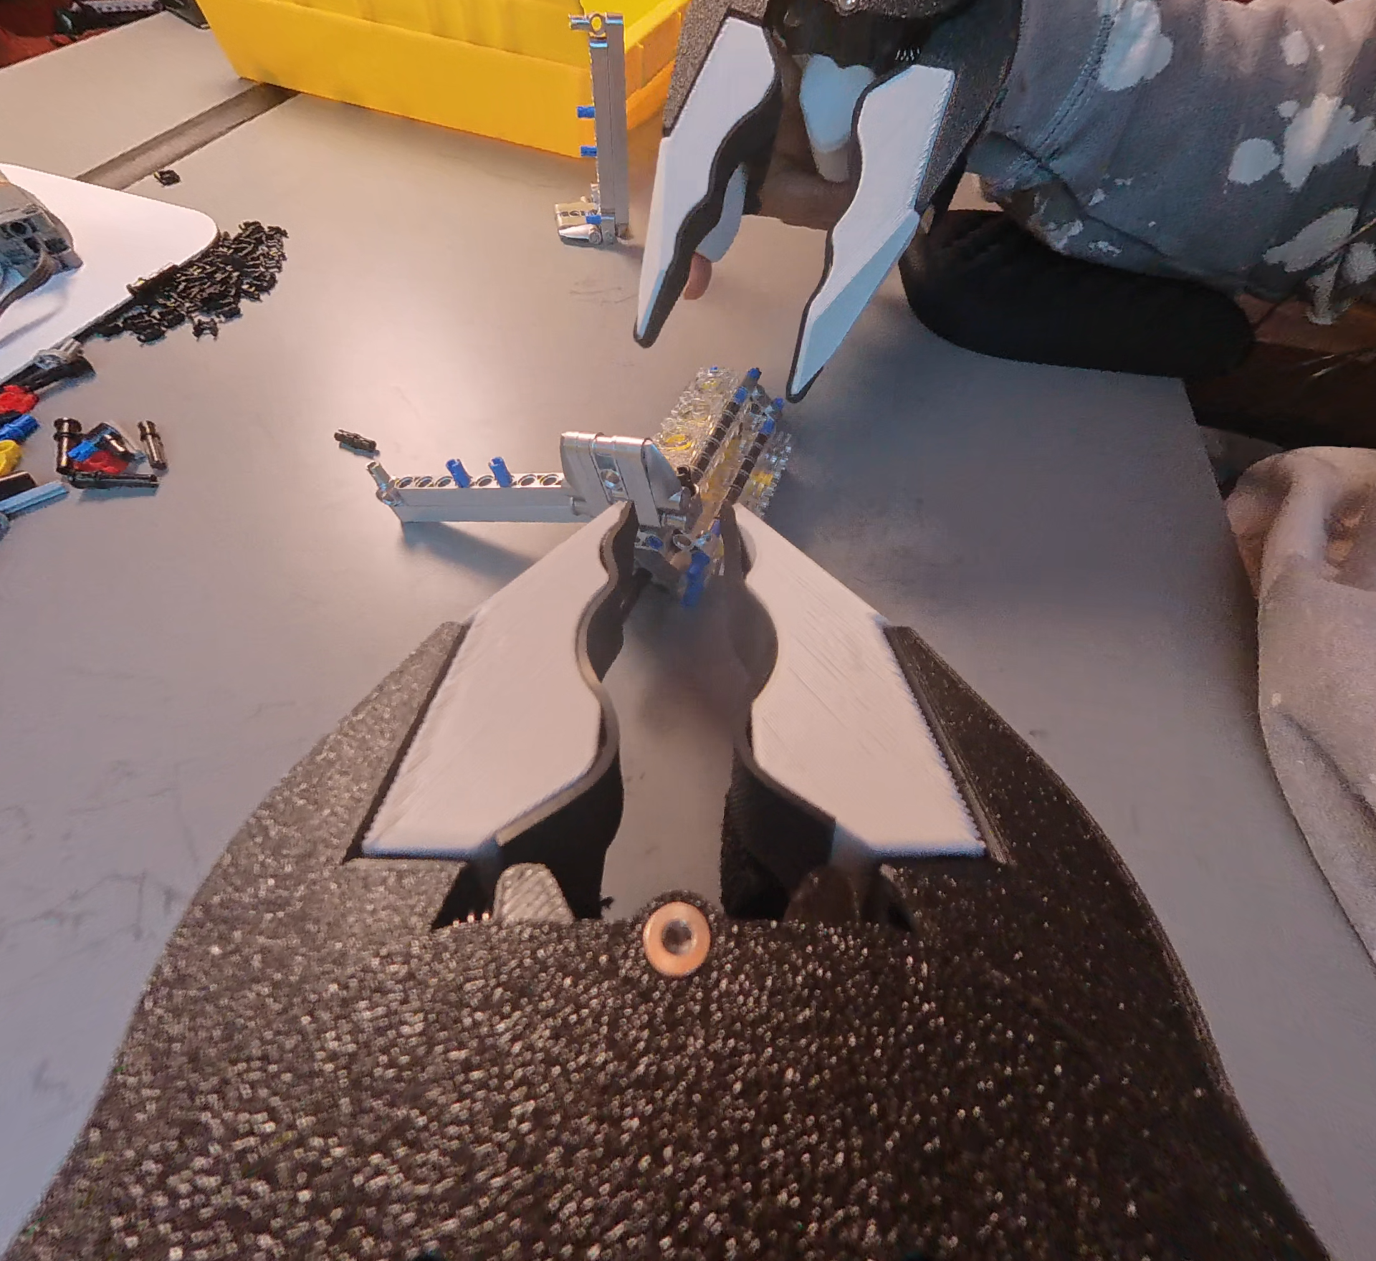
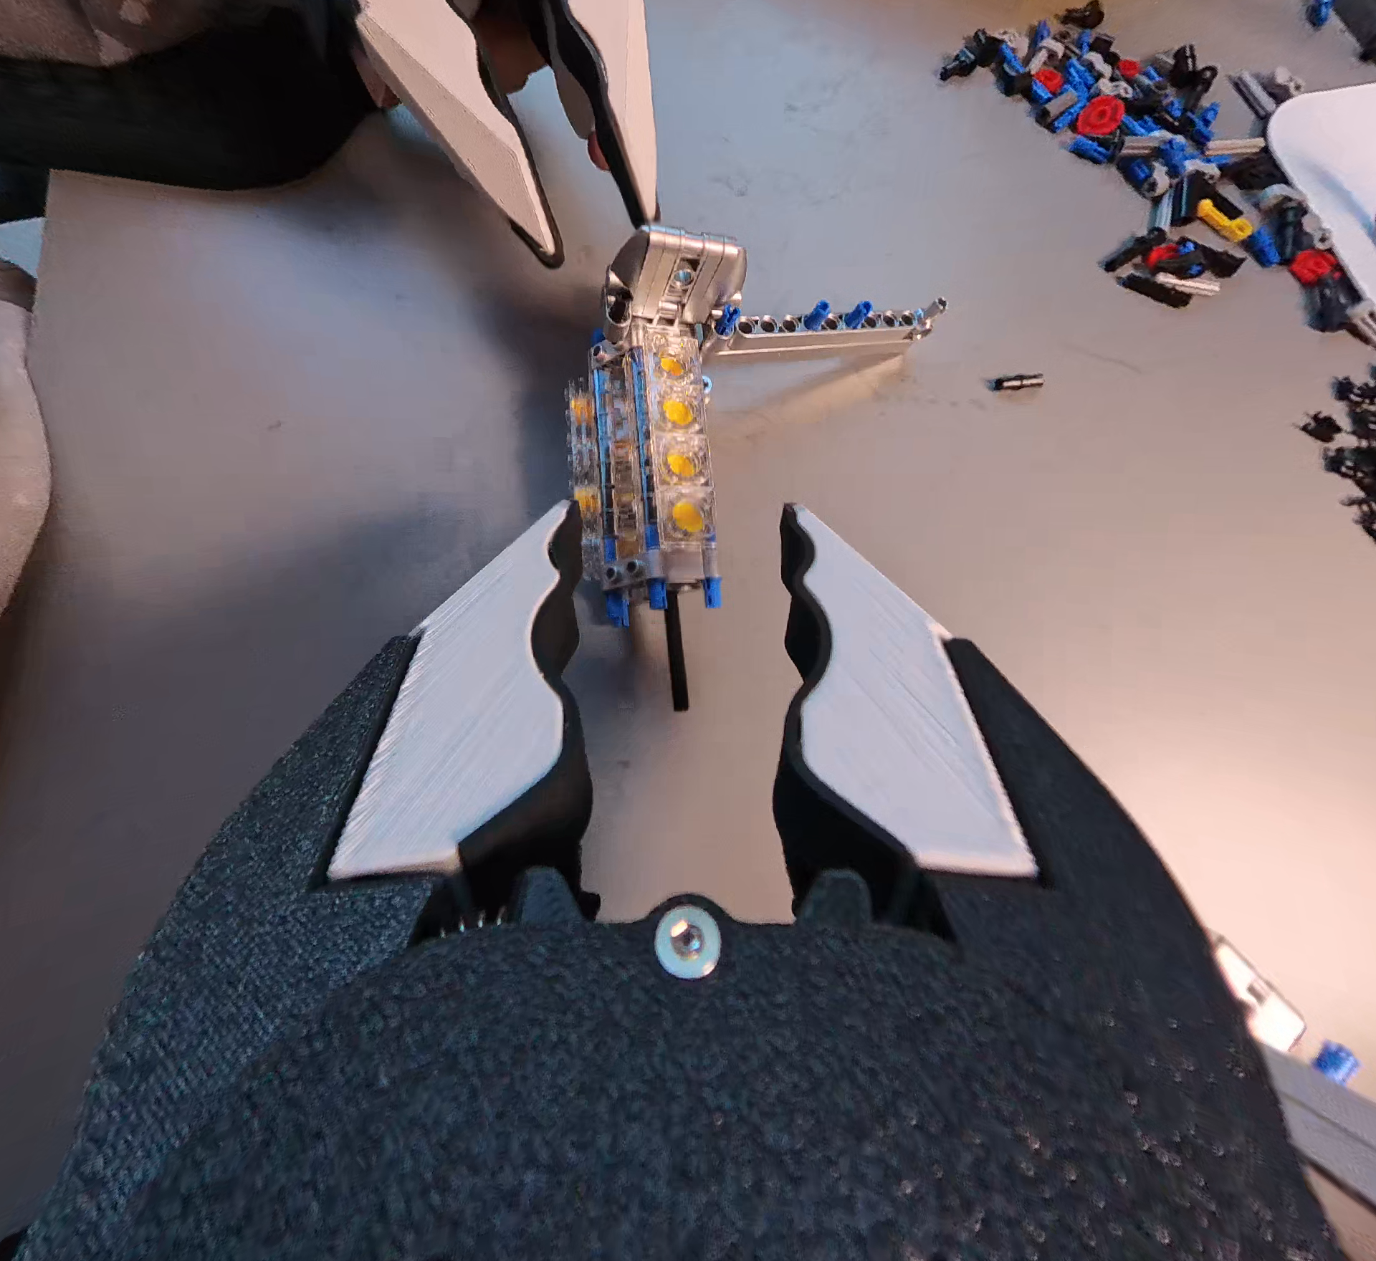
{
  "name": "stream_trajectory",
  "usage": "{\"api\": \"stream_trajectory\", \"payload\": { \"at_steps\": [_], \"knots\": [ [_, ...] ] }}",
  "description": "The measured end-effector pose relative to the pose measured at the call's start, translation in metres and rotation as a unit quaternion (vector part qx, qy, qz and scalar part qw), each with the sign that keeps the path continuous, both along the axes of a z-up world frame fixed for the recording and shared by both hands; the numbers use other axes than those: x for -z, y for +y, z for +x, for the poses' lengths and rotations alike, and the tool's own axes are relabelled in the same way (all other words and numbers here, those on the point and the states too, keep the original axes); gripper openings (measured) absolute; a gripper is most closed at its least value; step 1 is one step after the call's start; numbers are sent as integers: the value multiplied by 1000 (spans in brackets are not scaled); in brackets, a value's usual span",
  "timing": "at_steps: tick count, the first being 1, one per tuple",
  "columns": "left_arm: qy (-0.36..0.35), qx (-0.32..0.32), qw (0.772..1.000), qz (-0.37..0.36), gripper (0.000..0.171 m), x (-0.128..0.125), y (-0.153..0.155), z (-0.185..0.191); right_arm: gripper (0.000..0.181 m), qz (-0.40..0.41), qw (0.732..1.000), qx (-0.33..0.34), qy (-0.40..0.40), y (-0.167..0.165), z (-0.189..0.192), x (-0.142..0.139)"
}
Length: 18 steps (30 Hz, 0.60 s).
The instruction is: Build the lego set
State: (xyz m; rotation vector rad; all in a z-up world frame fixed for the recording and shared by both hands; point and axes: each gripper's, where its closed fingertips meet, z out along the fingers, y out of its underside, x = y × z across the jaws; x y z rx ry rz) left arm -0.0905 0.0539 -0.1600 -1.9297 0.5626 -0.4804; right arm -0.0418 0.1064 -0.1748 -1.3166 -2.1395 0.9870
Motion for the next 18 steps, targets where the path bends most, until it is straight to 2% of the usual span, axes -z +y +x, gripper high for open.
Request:
{"api": "stream_trajectory", "payload": {
  "at_steps": [5, 7, 12, 15, 18],
  "knots": [
    [27, -13, 1000, -6, 24, 6, 4, -3, 52, 15, 1000, 11, -20, -4, 5, 17],
    [41, -24, 999, -1, 29, 8, 6, -3, 37, 18, 1000, 13, -12, -8, -2, 19],
    [94, -37, 995, -4, 41, 17, 8, -7, 34, 50, 998, -42, 11, -26, -22, 22],
    [108, -53, 993, -4, 37, 19, 6, -18, 33, 60, 996, -63, 18, -29, -31, 21],
    [96, -62, 993, 0, 27, 16, 4, -23, 33, 59, 997, -50, 25, -24, -36, 22]
  ]
}}
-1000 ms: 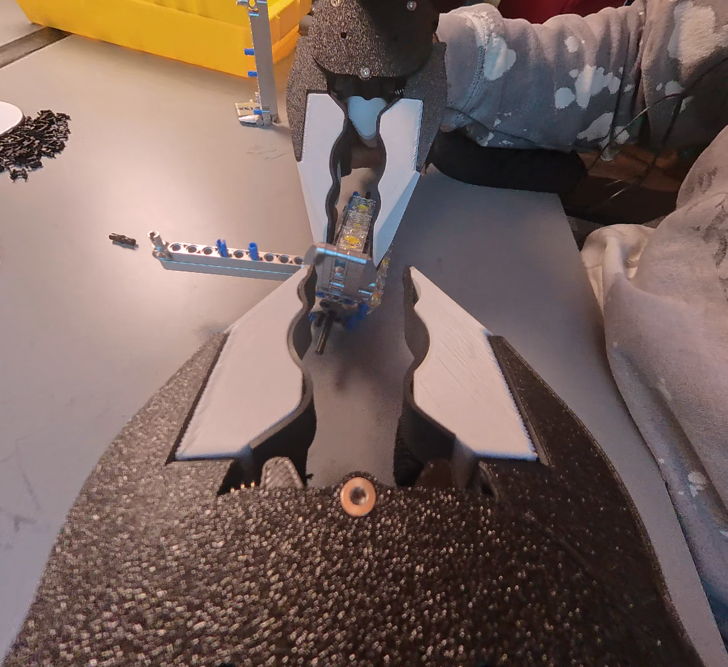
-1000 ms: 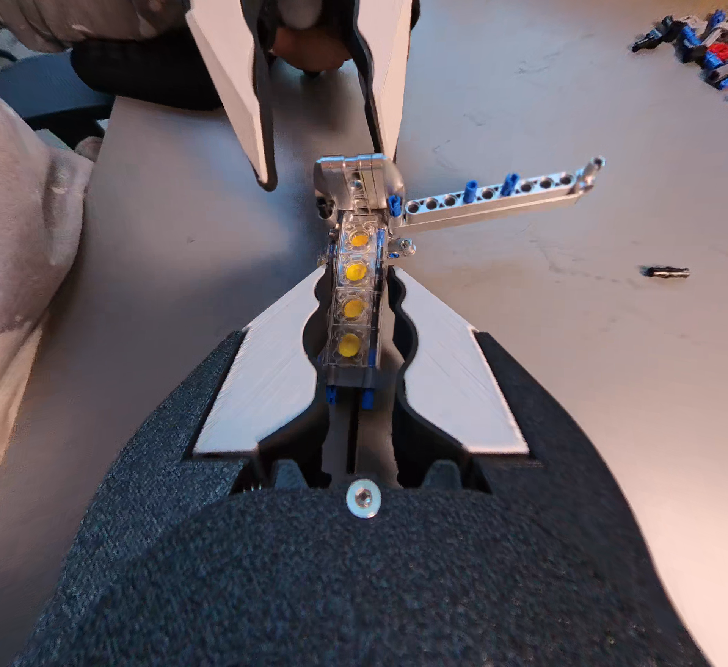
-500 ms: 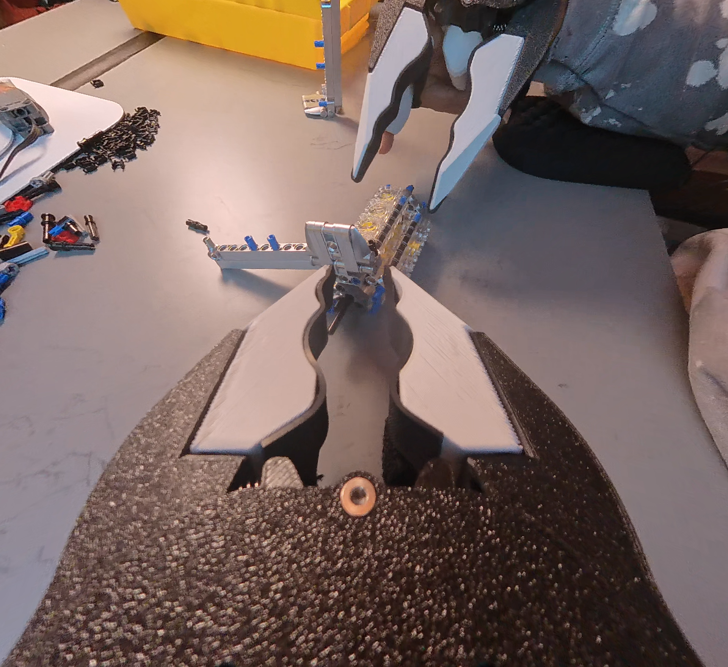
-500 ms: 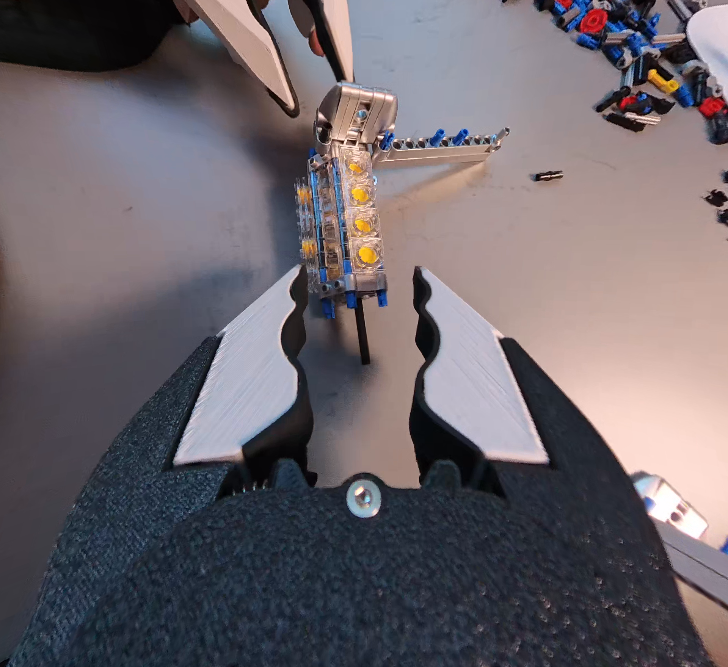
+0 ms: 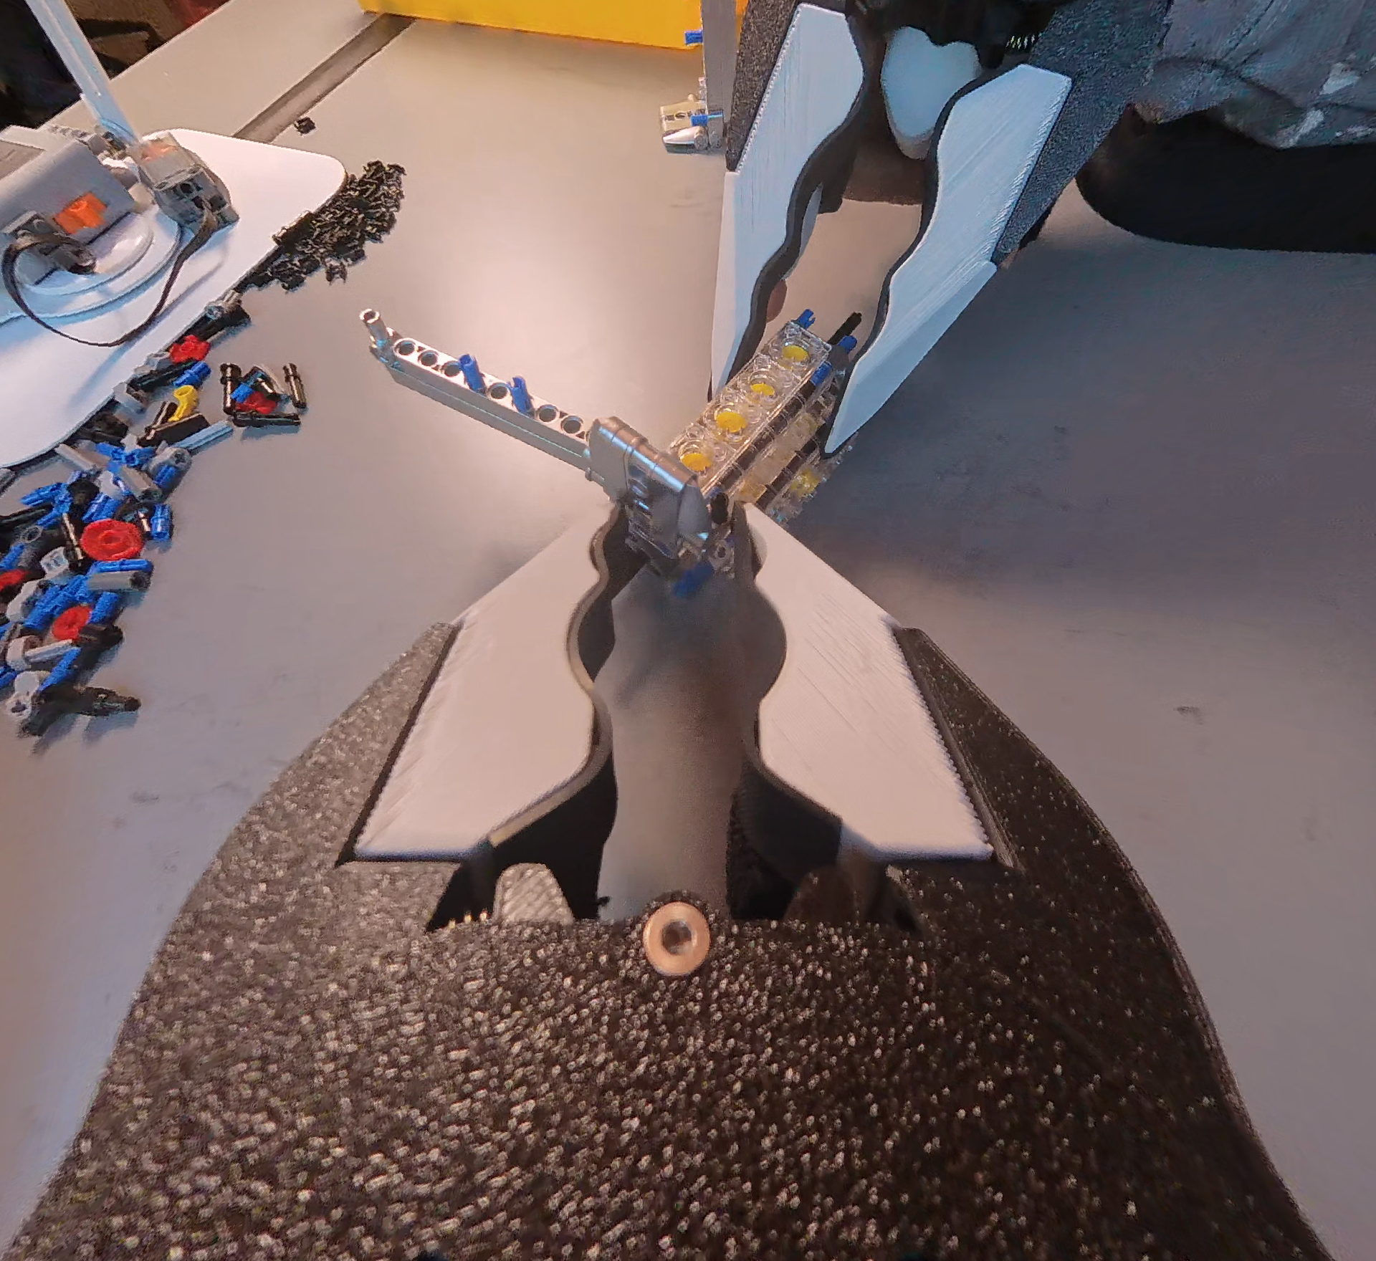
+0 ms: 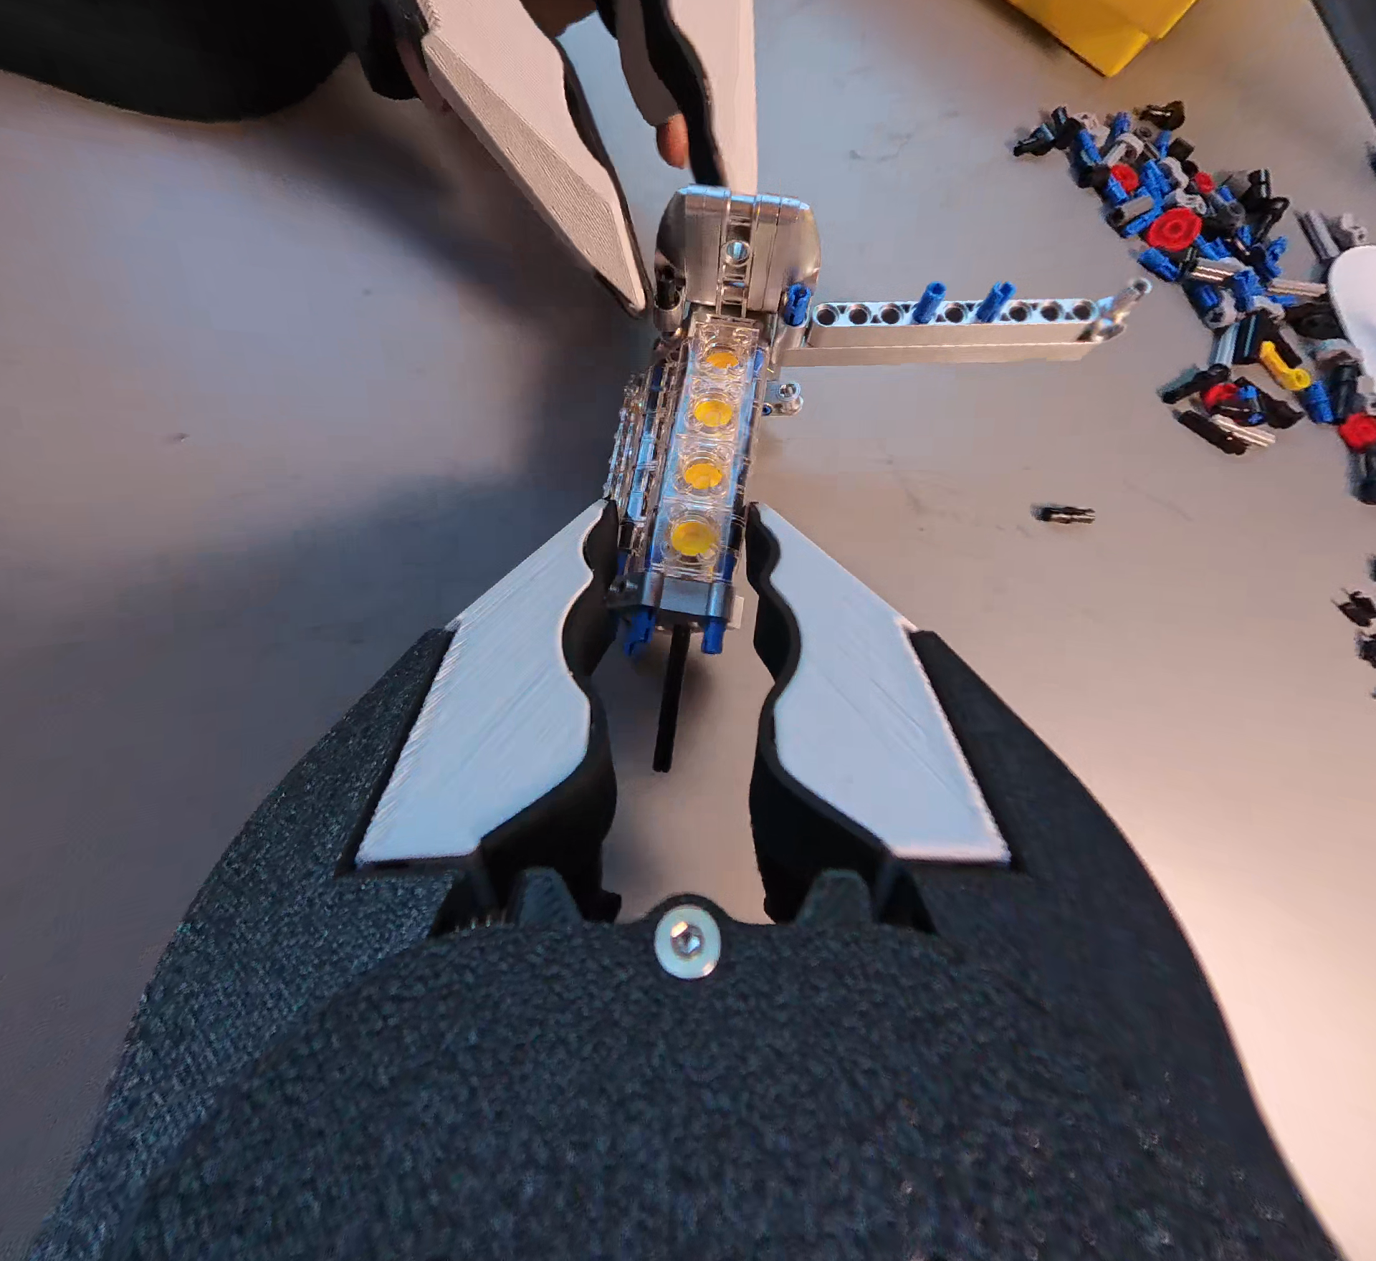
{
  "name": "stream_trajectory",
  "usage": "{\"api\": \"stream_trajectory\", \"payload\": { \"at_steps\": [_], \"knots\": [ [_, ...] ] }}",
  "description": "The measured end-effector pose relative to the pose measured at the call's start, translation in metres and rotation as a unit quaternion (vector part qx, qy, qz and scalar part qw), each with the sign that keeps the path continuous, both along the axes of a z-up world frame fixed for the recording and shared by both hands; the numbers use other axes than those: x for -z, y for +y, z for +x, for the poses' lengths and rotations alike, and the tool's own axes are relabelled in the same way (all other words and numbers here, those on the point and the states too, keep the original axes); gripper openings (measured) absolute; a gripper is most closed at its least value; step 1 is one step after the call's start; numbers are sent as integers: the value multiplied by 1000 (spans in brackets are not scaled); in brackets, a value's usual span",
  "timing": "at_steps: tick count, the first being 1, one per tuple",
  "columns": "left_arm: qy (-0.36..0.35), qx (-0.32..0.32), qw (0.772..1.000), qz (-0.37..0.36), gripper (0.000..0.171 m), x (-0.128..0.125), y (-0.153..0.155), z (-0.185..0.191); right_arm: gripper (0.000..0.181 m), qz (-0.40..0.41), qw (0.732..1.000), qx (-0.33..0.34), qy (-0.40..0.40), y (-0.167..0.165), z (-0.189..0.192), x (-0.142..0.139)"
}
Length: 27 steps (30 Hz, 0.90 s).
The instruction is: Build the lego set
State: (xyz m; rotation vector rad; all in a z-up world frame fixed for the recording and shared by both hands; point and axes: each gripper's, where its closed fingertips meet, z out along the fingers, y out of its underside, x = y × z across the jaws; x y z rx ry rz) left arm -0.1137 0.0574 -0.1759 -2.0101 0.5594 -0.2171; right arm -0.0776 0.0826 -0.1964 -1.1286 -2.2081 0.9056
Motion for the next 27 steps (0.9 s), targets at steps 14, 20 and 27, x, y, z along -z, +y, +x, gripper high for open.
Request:
{"api": "stream_trajectory", "payload": {
  "at_steps": [14, 20, 27],
  "knots": [
    [58, -55, 997, -2, 21, 9, 5, -35, 54, 31, 995, 62, 75, 33, 6, -21],
    [144, -23, 988, -46, 19, 36, 13, -34, 63, 166, 984, 35, 59, 20, -6, 4],
    [22, 26, 998, -51, 4, 15, 2, -5, 54, -26, 999, 35, 4, 18, 7, -4]
  ]
}}
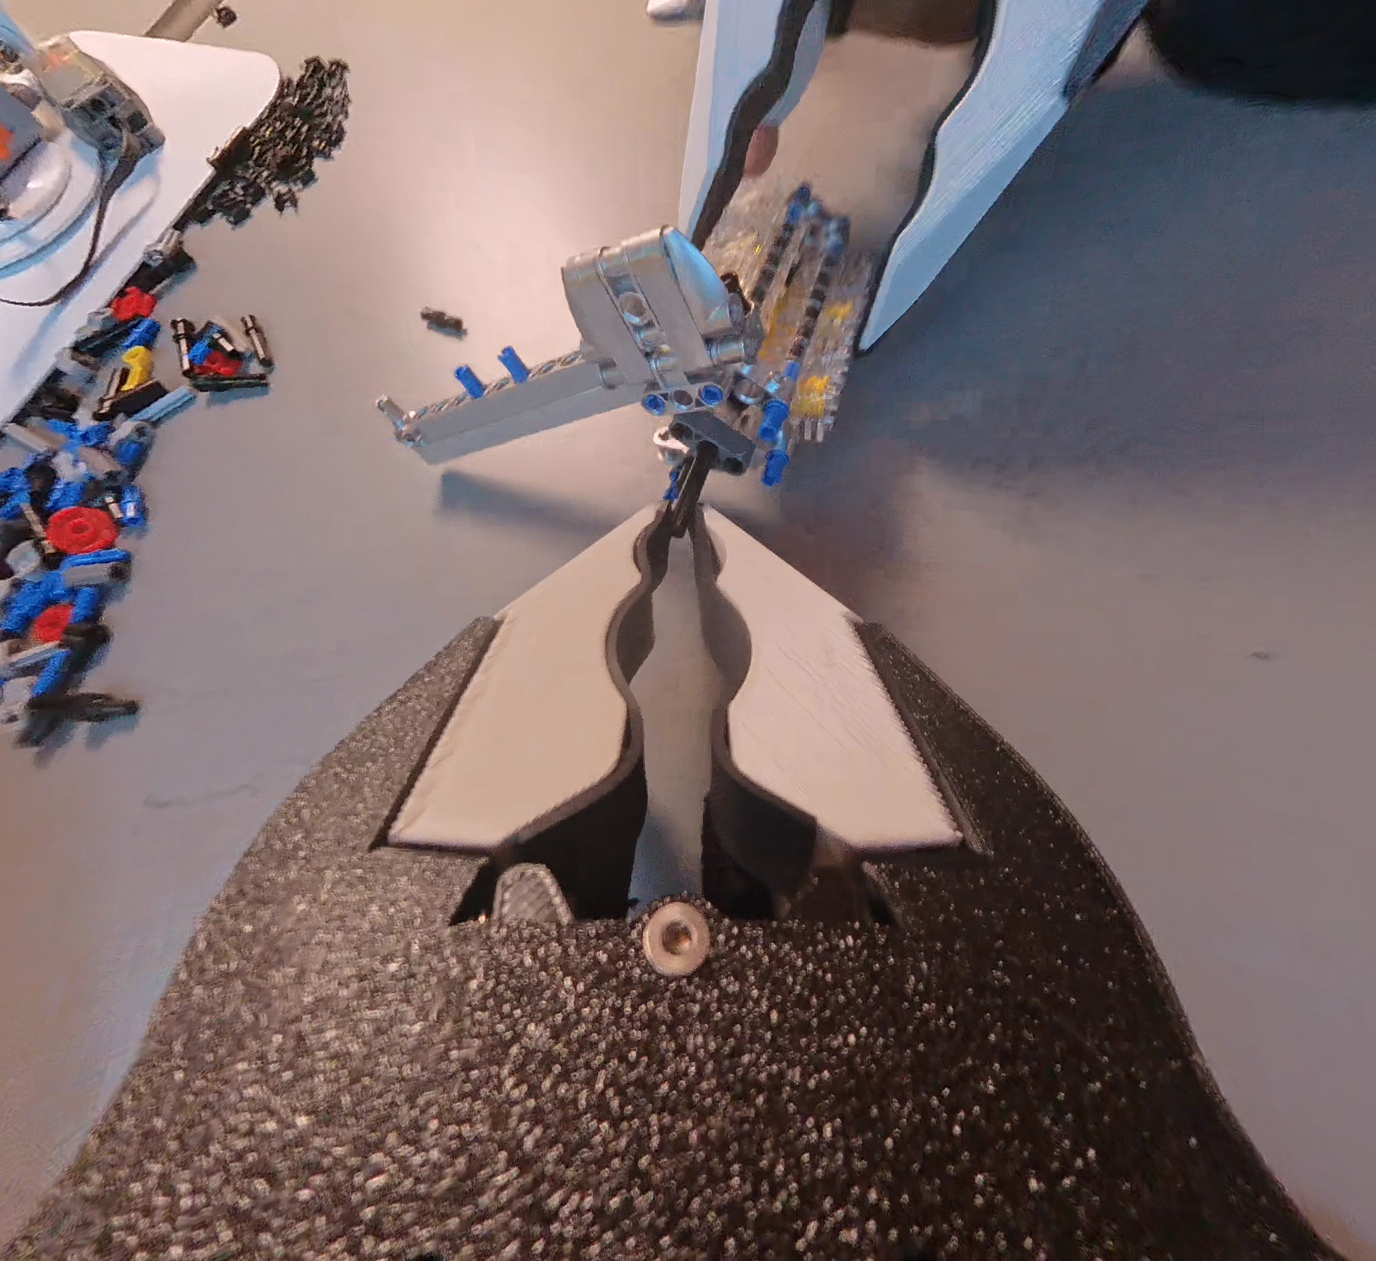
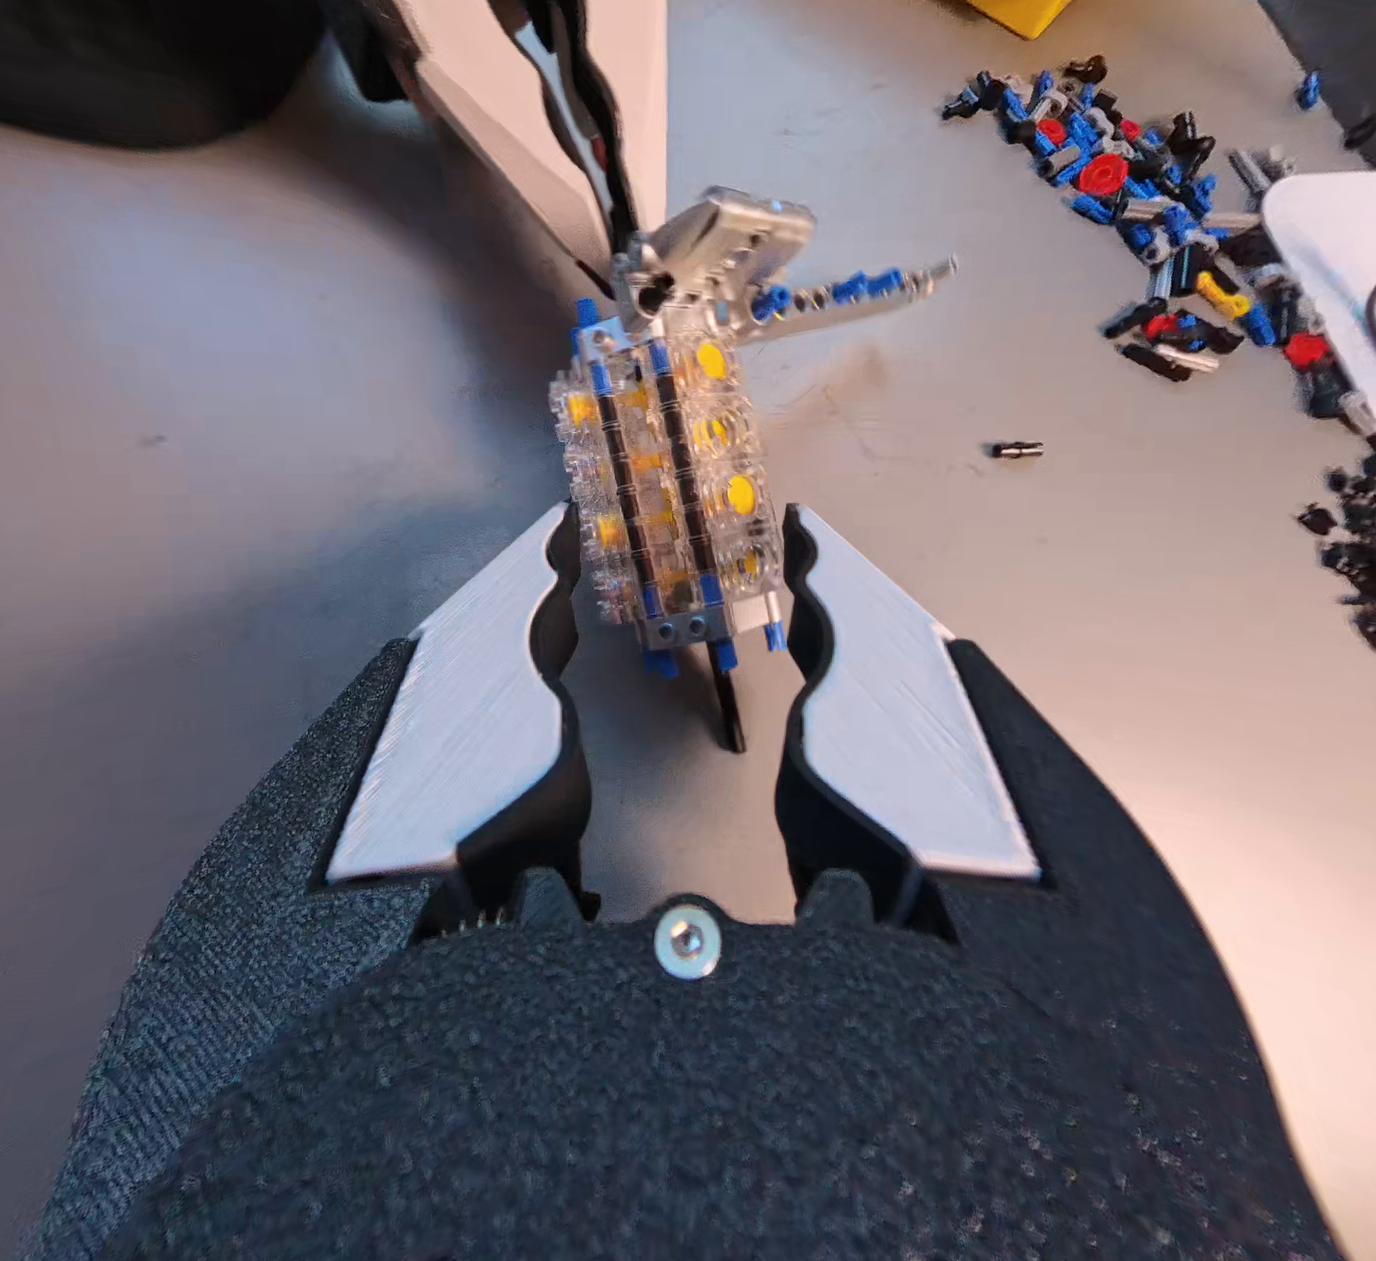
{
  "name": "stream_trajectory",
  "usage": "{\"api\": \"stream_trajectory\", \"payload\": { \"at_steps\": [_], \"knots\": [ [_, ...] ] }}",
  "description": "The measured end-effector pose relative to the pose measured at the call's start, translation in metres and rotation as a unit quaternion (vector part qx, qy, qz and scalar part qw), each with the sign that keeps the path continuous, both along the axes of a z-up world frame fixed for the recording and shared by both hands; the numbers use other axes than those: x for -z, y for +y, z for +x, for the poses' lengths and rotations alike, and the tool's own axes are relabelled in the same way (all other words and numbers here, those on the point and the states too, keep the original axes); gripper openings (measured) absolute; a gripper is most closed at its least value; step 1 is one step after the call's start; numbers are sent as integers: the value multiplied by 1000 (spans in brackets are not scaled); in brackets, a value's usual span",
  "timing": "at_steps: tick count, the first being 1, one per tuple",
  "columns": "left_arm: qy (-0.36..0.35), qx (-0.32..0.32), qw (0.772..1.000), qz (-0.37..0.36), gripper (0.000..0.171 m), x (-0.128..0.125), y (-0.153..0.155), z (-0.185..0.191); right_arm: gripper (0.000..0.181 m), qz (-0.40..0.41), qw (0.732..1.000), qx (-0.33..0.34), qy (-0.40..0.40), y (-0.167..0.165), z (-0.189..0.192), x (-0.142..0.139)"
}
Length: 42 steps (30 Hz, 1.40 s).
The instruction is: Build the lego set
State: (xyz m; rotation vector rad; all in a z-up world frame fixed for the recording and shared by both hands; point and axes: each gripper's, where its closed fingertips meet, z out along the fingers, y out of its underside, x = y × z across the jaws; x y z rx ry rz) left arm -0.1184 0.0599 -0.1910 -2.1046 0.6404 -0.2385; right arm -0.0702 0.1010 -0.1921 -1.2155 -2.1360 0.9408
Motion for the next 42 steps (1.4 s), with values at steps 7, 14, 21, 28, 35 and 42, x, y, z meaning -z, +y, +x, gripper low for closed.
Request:
{"api": "stream_trajectory", "payload": {
  "at_steps": [7, 14, 21, 28, 35, 42],
  "knots": [
    [-193, -22, 981, -24, 1, -29, -3, 14, 65, 44, 995, 27, 85, 14, -4, -25],
    [-330, -78, 939, -54, 2, -35, 5, 7, 59, 230, 963, 16, 141, 2, -20, -24],
    [-287, -52, 955, -58, 2, -27, 0, 19, 45, 260, 958, 0, 121, 10, -22, -14],
    [-215, -83, 973, -25, 9, -28, -6, -11, 45, 281, 951, -17, 126, 9, -16, -12],
    [-284, -124, 950, -41, 26, -24, 0, -23, 24, 286, 938, -33, 193, -9, -15, -34],
    [-169, -54, 983, -45, 33, -13, -11, -5, 24, 250, 946, -42, 201, -20, -13, -34]
  ]
}}
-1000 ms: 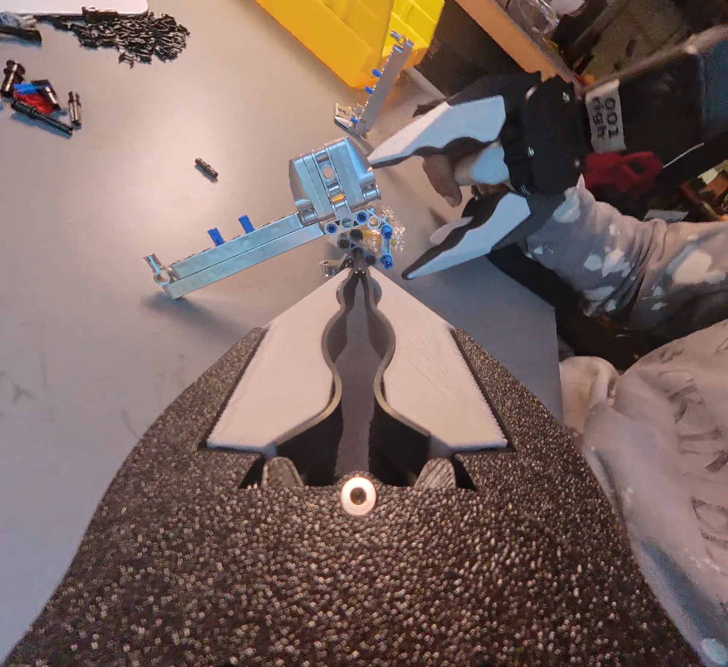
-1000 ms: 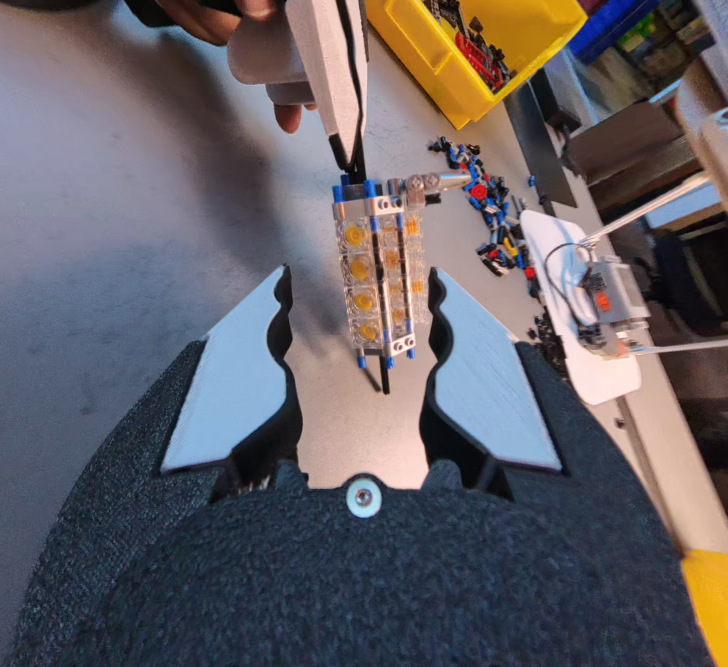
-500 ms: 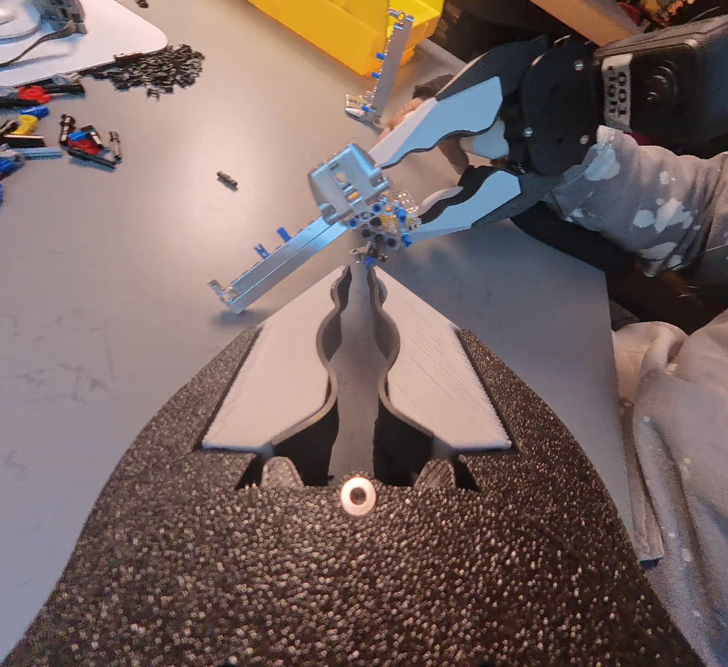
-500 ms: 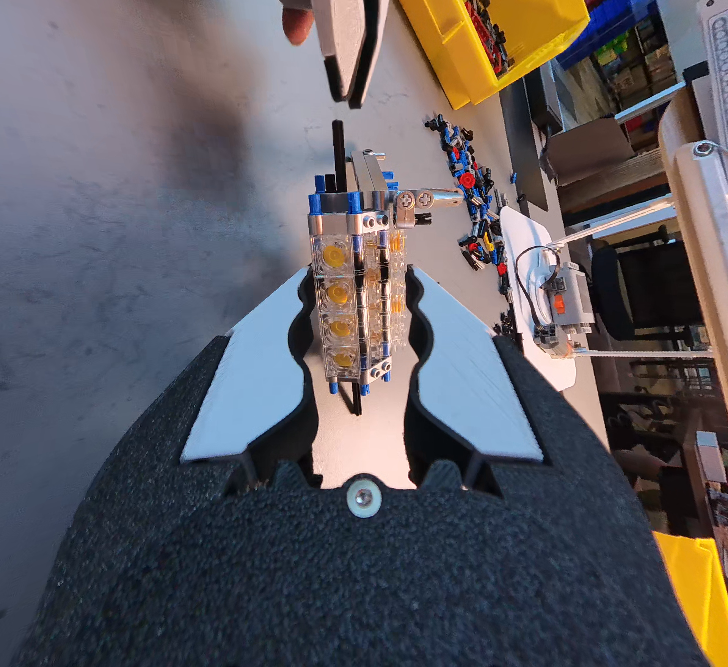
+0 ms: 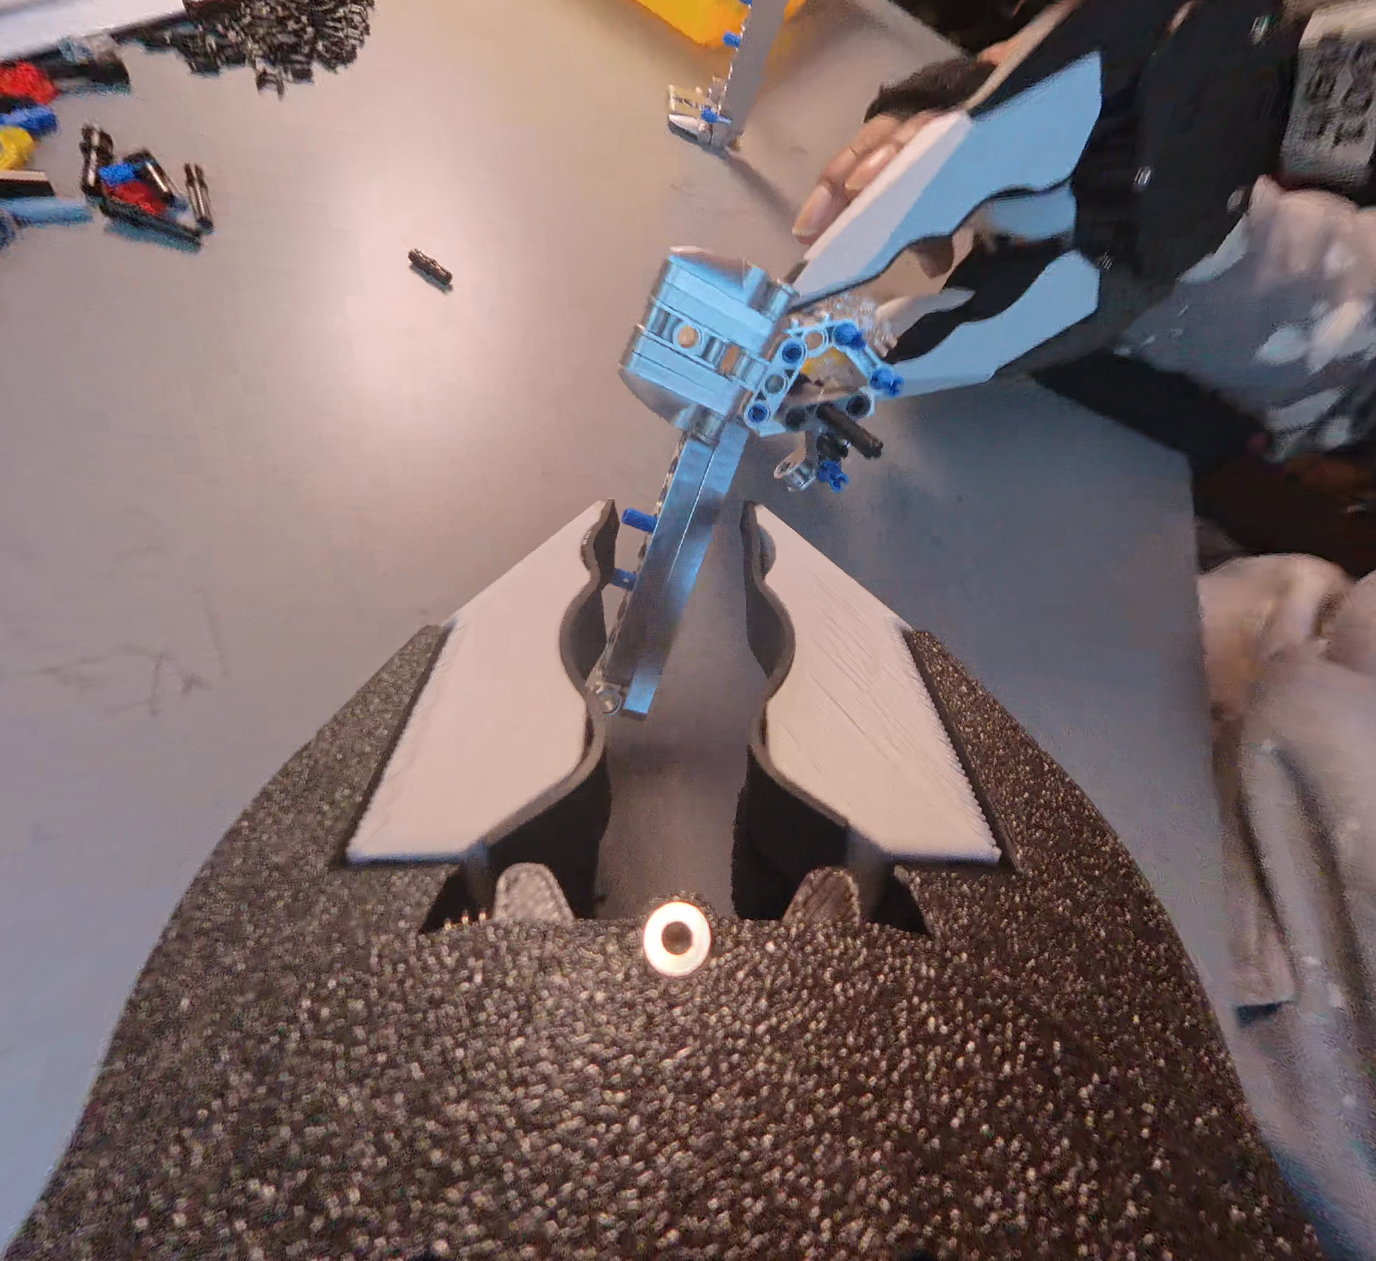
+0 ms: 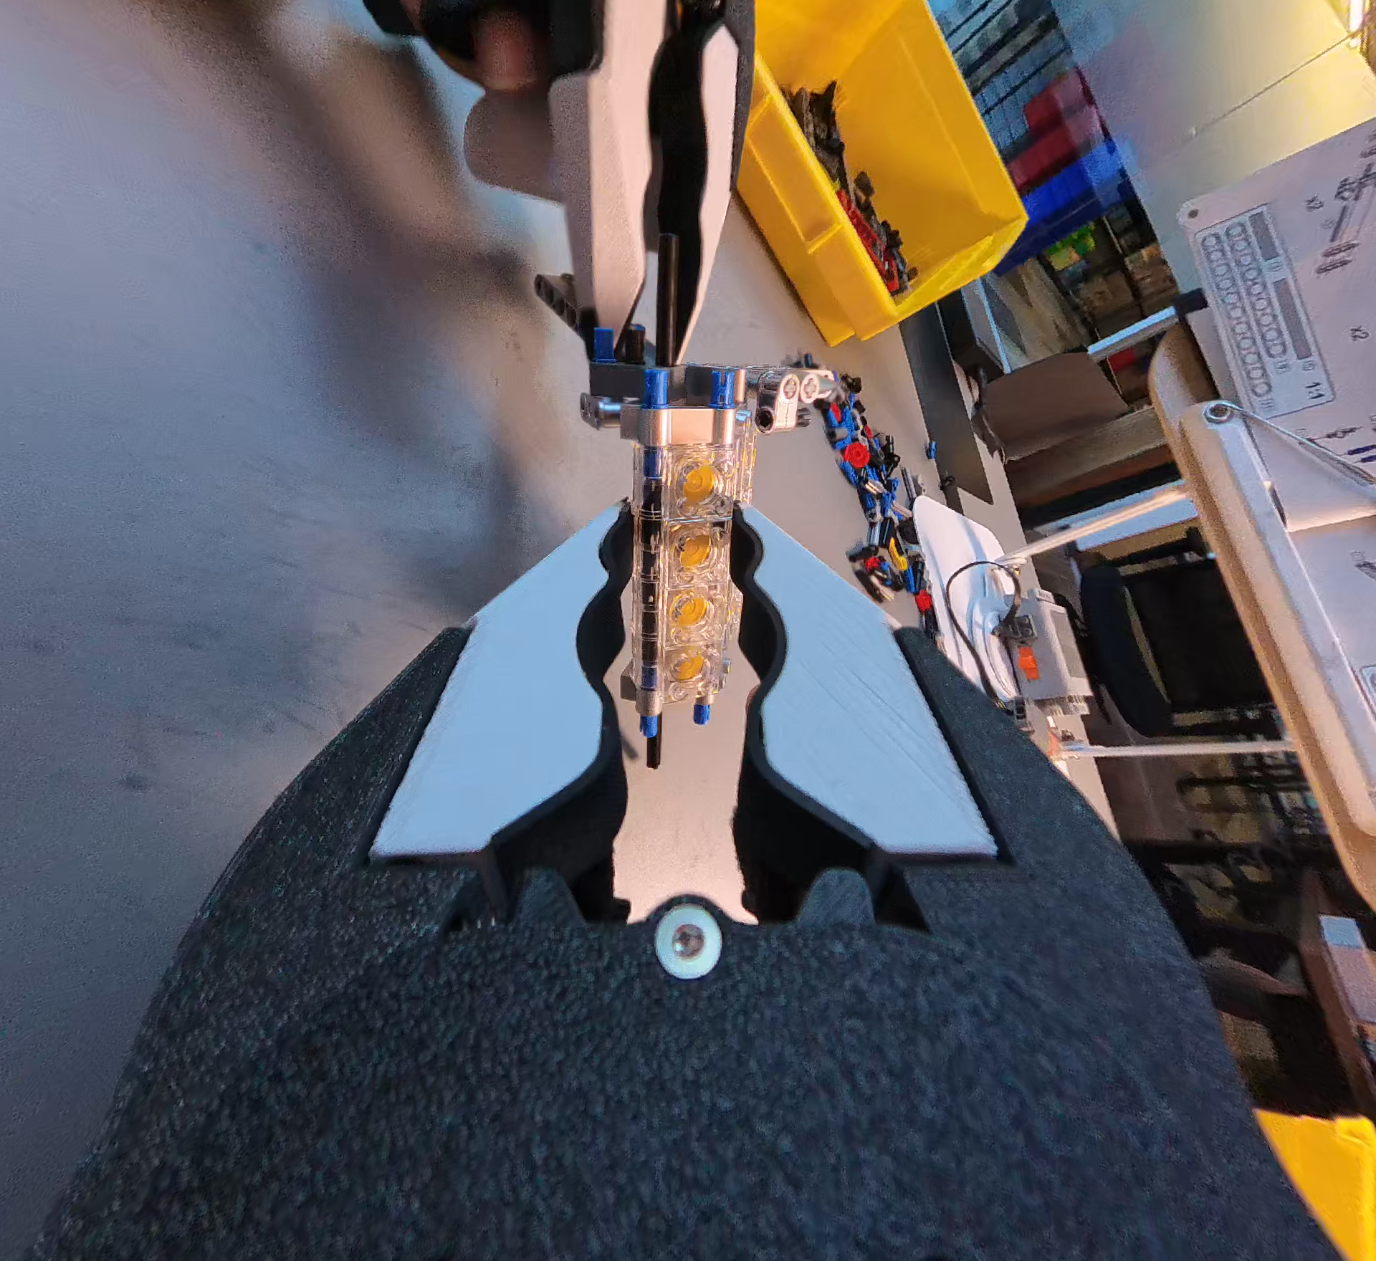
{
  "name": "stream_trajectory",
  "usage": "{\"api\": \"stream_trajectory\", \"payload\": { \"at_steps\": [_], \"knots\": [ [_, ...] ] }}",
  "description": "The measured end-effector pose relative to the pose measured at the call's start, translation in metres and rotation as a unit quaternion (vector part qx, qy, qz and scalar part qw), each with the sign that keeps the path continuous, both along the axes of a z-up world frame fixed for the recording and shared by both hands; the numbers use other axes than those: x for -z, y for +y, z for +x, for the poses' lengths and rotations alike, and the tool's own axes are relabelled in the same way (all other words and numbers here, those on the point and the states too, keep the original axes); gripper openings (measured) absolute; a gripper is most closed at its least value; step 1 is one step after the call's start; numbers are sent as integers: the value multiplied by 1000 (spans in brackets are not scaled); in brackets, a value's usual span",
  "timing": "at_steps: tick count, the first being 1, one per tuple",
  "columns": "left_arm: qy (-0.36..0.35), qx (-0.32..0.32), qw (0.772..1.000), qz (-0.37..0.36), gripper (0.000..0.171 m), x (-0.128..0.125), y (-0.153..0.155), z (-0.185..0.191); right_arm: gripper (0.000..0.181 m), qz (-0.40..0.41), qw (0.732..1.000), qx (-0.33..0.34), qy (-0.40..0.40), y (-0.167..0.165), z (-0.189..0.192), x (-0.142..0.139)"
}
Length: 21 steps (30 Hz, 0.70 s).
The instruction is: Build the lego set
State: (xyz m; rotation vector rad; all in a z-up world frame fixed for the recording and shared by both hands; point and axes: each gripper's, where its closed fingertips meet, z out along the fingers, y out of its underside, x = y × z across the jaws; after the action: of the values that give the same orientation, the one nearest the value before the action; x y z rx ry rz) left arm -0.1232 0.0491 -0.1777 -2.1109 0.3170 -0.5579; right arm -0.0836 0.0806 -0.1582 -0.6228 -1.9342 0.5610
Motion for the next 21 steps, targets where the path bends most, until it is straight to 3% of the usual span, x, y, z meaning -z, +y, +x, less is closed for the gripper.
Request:
{"api": "stream_trajectory", "payload": {
  "at_steps": [2, 4, 7, 12, 16, 21],
  "knots": [
    [76, 19, 997, 14, 29, 5, -3, 0, 24, -50, 999, -13, 8, -4, 2, -9],
    [94, 35, 994, 36, 26, 1, -4, 5, 24, -116, 993, -25, 22, -6, 5, -23],
    [53, 47, 993, 95, 22, -23, -2, 17, 25, -248, 966, -52, 46, -10, 11, -52],
    [-28, 60, 982, 179, 22, -64, 2, 38, 25, -444, 885, -111, 81, -13, 23, -98],
    [-1, 57, 981, 188, 24, -68, 5, 38, 25, -473, 871, -103, 83, -3, 23, -100],
    [90, -16, 972, 218, 22, -72, 7, 7, 25, -475, 876, -50, 70, 14, 15, -90]
  ]
}}
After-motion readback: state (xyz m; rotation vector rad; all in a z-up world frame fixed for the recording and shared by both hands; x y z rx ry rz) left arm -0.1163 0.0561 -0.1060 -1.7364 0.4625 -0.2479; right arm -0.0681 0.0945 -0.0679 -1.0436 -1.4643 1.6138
